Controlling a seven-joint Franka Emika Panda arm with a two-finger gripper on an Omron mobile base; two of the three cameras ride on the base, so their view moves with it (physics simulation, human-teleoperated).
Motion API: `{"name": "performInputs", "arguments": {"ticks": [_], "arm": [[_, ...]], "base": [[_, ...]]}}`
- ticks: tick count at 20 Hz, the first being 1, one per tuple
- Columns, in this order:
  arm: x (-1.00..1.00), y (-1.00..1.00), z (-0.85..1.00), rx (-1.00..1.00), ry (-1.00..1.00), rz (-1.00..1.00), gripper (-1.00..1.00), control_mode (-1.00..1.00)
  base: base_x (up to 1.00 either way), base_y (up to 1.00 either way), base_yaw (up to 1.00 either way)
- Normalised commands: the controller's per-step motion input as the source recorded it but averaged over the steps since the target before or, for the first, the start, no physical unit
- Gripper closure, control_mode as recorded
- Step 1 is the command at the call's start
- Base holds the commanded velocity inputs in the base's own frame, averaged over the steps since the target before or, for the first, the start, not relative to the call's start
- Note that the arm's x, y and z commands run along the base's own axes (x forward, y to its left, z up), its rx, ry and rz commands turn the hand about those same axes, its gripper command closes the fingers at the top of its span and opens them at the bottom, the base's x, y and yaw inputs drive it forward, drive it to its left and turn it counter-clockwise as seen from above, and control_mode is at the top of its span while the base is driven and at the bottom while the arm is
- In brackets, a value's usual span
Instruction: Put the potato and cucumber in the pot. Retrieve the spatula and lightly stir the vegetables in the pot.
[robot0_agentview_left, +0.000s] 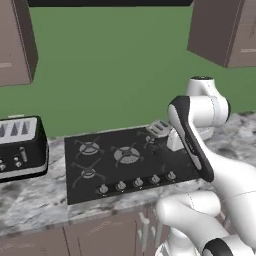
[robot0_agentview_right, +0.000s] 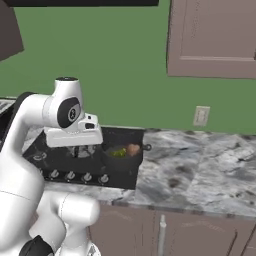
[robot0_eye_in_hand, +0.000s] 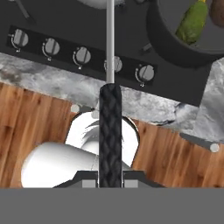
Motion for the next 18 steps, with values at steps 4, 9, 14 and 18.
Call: {"name": "performInputs", "arguments": {"ticks": [4, 9, 14, 18], "arm": [[0.0, 0.0, 0.0, 0.0, 0.0, 0.0, 1.0, 1.0], [0.0, 0.0, 0.0, 0.0, 0.0, 0.0, 1.0, 1.0], [0.0, 0.0, 0.0, 0.0, 0.0, 0.0, 1.0, 1.0], [0.0, 0.0, 0.0, 0.0, 0.0, 0.0, 1.0, 1.0]], "base": [[0.13, -0.7, 0.08], [0.39, -0.26, 0.0], [0.46, 0.0, 0.0], [0.39, 0.0, 0.0]]}}
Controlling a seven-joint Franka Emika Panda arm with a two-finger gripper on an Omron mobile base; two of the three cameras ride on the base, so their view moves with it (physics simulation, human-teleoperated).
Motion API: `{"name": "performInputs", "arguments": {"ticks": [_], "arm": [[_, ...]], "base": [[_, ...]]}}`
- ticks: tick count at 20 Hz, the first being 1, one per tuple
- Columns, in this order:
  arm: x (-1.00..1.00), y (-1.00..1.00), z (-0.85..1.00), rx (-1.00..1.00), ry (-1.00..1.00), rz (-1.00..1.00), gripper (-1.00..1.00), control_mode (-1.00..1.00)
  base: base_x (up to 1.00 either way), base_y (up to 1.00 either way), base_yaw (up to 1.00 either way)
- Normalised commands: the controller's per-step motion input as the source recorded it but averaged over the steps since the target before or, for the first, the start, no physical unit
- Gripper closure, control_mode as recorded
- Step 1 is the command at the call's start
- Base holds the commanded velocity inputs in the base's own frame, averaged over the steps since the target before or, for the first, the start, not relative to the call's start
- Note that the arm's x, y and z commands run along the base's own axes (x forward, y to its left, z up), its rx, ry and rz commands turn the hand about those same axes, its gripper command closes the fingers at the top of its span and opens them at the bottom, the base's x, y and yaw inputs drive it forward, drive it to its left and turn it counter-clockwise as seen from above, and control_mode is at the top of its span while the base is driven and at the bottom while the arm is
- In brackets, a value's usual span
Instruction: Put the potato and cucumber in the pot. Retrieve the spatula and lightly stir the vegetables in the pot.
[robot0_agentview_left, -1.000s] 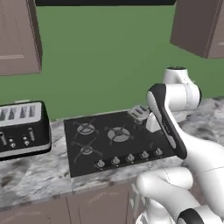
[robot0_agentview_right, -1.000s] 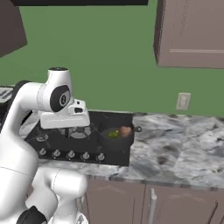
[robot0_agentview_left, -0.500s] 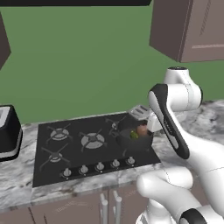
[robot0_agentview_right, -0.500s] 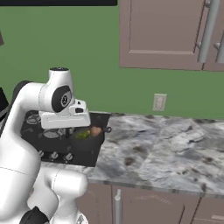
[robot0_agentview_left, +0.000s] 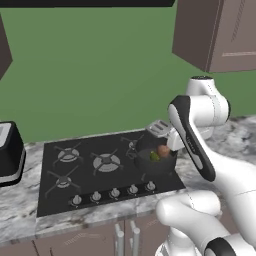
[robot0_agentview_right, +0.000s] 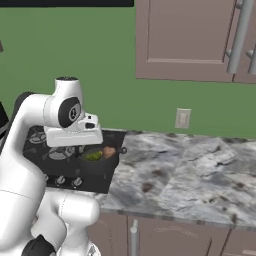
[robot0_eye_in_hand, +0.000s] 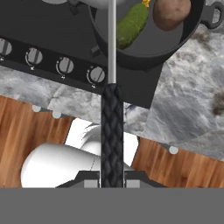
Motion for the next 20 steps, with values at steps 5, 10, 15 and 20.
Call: {"name": "performInputs", "arguments": {"ticks": [5, 10, 15, 20], "arm": [[0.0, 0.0, 0.0, 0.0, 0.0, 0.0, 1.0, 1.0], [0.02, 0.0, 0.0, 0.0, 0.0, 0.0, 1.0, -1.0], [0.21, 0.28, 0.04, 0.0, 0.0, -0.37, 1.0, -1.0], [0.0, 0.41, 0.17, 0.22, 0.07, -0.41, 1.0, -1.0]], "base": [[0.14, 0.0, 0.0], [0.0, 0.0, 0.0], [0.0, 0.0, 0.0], [0.0, 0.0, 0.0]]}}
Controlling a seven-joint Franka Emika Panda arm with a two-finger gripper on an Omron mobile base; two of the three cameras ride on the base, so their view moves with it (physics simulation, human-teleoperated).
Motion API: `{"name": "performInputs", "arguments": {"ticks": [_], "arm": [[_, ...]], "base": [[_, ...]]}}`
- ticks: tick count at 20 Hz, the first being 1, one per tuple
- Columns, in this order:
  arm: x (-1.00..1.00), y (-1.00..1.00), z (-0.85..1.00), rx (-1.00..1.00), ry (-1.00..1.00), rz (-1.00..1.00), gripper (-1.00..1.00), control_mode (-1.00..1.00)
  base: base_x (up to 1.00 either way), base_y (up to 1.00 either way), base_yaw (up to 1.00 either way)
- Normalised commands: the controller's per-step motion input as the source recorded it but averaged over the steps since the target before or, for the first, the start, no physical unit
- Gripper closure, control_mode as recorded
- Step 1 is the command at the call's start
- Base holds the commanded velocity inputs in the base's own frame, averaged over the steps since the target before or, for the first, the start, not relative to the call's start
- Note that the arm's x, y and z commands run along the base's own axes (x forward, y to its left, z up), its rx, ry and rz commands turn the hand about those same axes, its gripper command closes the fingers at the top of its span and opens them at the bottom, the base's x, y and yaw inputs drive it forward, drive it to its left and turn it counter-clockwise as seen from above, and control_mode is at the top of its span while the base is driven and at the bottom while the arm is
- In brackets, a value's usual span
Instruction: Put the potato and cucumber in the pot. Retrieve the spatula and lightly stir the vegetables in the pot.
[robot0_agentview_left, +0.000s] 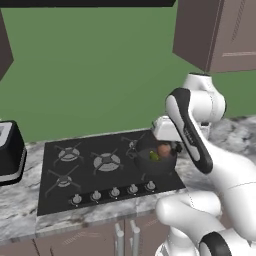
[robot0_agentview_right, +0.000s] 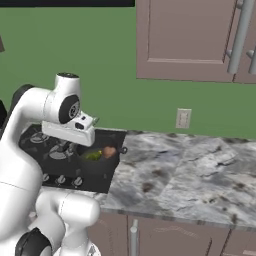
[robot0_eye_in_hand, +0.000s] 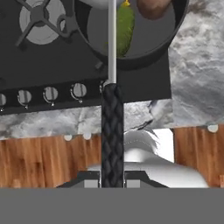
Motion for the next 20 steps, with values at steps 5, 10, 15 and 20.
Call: {"name": "performInputs", "arguments": {"ticks": [5, 10, 15, 20], "arm": [[0.0, 0.38, 0.2, 0.35, 0.17, -0.42, 1.0, -1.0], [-0.04, 0.43, 0.06, 0.27, 0.07, -0.47, 1.0, -1.0], [-0.2, 0.33, 0.0, 0.4, 0.1, -0.67, 1.0, -1.0], [-0.07, 0.01, 0.0, 0.7, 0.12, -0.55, 1.0, -1.0]], "base": [[0.0, 0.0, 0.0], [0.0, 0.0, 0.0], [0.0, 0.0, 0.0], [0.0, 0.0, 0.0]]}}
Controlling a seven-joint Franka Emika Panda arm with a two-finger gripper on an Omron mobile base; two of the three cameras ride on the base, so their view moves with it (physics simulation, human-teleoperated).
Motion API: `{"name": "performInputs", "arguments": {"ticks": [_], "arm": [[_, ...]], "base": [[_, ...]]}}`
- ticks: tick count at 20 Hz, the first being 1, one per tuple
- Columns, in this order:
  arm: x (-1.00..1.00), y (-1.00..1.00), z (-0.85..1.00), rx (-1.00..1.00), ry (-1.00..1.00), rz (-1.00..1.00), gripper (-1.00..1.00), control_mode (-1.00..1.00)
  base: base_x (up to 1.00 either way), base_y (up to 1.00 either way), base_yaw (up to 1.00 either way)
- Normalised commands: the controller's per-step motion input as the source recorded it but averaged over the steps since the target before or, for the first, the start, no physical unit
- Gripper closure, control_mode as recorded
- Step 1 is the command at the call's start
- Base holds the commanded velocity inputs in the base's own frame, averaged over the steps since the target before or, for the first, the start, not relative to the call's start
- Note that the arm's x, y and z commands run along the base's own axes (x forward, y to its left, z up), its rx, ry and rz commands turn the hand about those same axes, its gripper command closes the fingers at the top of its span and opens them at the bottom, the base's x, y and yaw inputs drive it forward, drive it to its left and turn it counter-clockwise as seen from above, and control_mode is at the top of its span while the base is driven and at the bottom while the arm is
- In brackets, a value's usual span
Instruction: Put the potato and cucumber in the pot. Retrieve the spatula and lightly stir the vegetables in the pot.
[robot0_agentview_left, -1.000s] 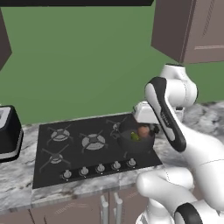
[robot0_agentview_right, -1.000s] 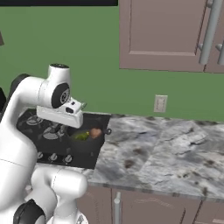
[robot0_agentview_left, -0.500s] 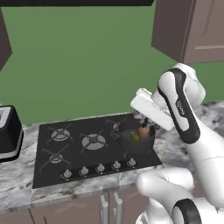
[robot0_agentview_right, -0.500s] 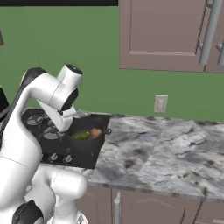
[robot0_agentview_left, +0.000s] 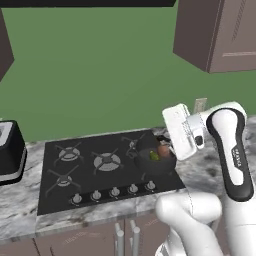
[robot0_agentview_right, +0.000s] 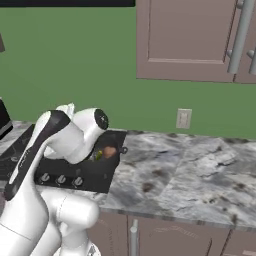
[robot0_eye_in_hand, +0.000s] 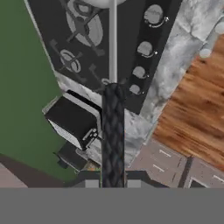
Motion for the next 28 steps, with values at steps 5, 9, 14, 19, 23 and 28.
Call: {"name": "performInputs", "arguments": {"ticks": [5, 9, 14, 19, 23, 28], "arm": [[0.15, 0.02, 0.04, 0.7, 0.02, -0.4, 1.0, -1.0], [0.17, -0.02, 0.27, 0.59, 0.1, -0.31, 1.0, -1.0], [0.23, -0.13, 0.43, 0.29, 0.12, -0.3, 1.0, -1.0], [0.47, -0.42, -0.06, 0.05, -0.01, -0.09, 1.0, -1.0], [0.56, -0.58, -0.15, 0.0, 0.03, -0.02, 1.0, -1.0], [0.58, -0.39, -0.09, 0.0, 0.15, 0.0, 1.0, -1.0]], "base": [[0.0, 0.0, 0.0], [0.0, 0.0, 0.0], [0.0, 0.0, 0.0], [0.0, 0.0, 0.0], [0.0, 0.0, 0.0], [0.0, 0.0, 0.0]]}}
